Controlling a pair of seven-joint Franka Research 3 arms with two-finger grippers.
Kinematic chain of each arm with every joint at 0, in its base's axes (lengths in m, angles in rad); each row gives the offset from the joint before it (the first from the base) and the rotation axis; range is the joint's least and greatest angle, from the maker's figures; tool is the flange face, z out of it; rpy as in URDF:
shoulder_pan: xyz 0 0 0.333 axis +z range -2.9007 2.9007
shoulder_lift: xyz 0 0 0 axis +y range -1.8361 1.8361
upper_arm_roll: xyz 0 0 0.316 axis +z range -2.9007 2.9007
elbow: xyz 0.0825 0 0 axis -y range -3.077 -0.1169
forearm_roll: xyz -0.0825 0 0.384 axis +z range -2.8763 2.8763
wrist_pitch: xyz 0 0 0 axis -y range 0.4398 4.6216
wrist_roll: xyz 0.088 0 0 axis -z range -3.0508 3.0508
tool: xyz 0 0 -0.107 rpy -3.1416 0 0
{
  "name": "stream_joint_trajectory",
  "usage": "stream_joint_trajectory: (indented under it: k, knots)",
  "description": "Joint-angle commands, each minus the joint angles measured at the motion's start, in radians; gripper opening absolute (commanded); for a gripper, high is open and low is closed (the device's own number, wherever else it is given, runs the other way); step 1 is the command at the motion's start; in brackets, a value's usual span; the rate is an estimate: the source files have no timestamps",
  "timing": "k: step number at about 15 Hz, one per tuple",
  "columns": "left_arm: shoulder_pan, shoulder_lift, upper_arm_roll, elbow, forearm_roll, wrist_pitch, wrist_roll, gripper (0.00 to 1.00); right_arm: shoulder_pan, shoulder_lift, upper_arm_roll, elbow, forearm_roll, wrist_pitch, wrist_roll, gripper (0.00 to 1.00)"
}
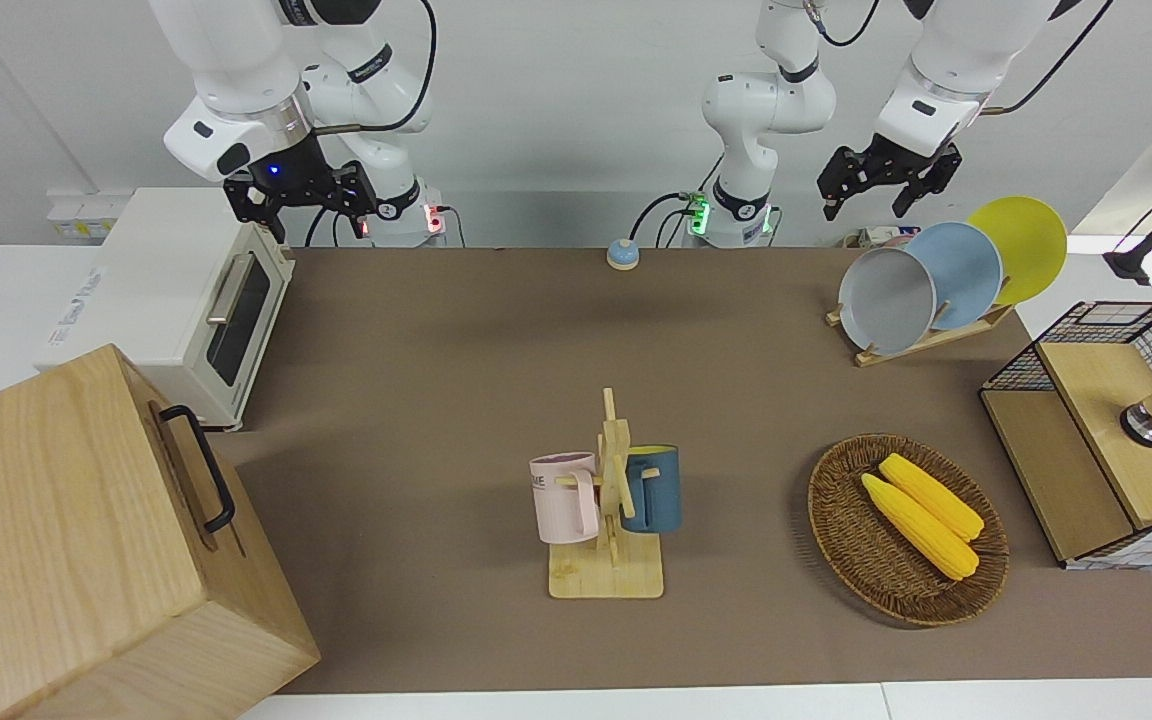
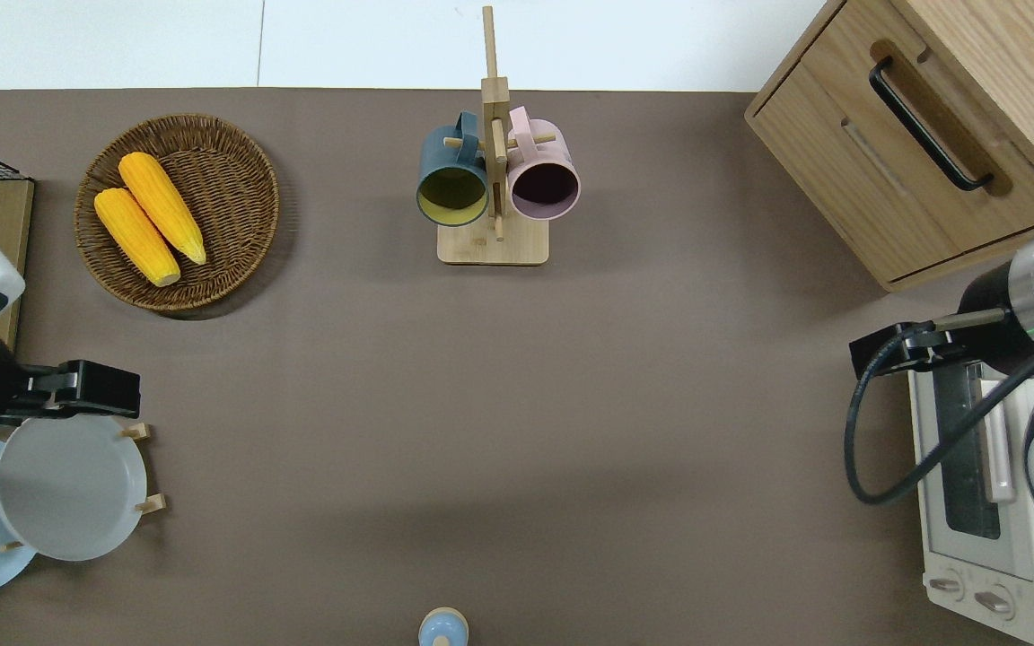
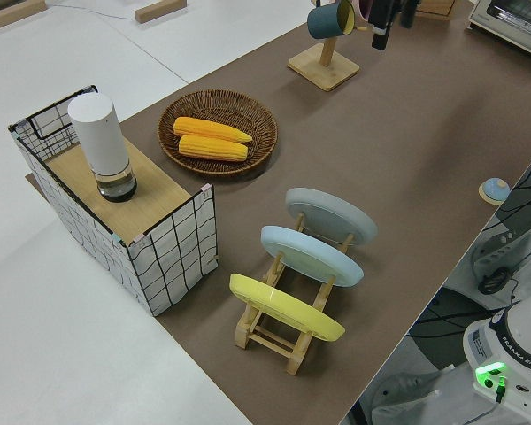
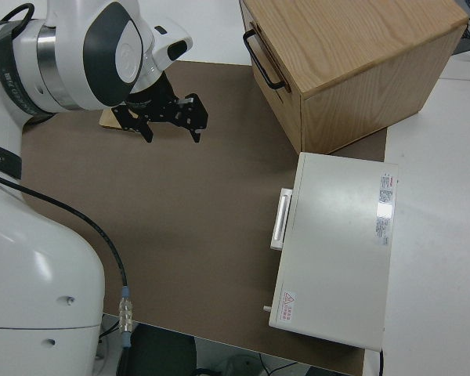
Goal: Pick gray plate from low plate rack and place it on table with left arm
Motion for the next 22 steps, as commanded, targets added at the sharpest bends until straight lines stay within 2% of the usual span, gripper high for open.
stream_joint_trajectory:
  k: [1,11,15,18,22]
  knots:
    - [-0.009,0.001,-0.008,0.008,-0.014,0.005,0.005,1.0,-0.023,-0.002,0.021,0.006,-0.005,-0.011,0.012,0.983]
    - [-0.008,-0.005,-0.006,-0.002,-0.013,0.008,0.006,0.99,-0.023,-0.002,0.021,0.007,-0.005,-0.011,0.012,0.983]
    - [0.006,-0.039,0.002,-0.058,0.003,0.027,0.032,0.99,-0.023,-0.002,0.021,0.007,-0.006,-0.011,0.012,0.983]
    - [0.008,-0.082,0.04,-0.127,0.047,0.06,0.069,0.99,-0.023,-0.002,0.021,0.007,-0.006,-0.011,0.012,0.983]
    - [0.005,-0.114,0.129,-0.175,0.13,0.067,0.164,0.99,-0.023,-0.002,0.021,0.007,-0.005,-0.011,0.012,0.983]
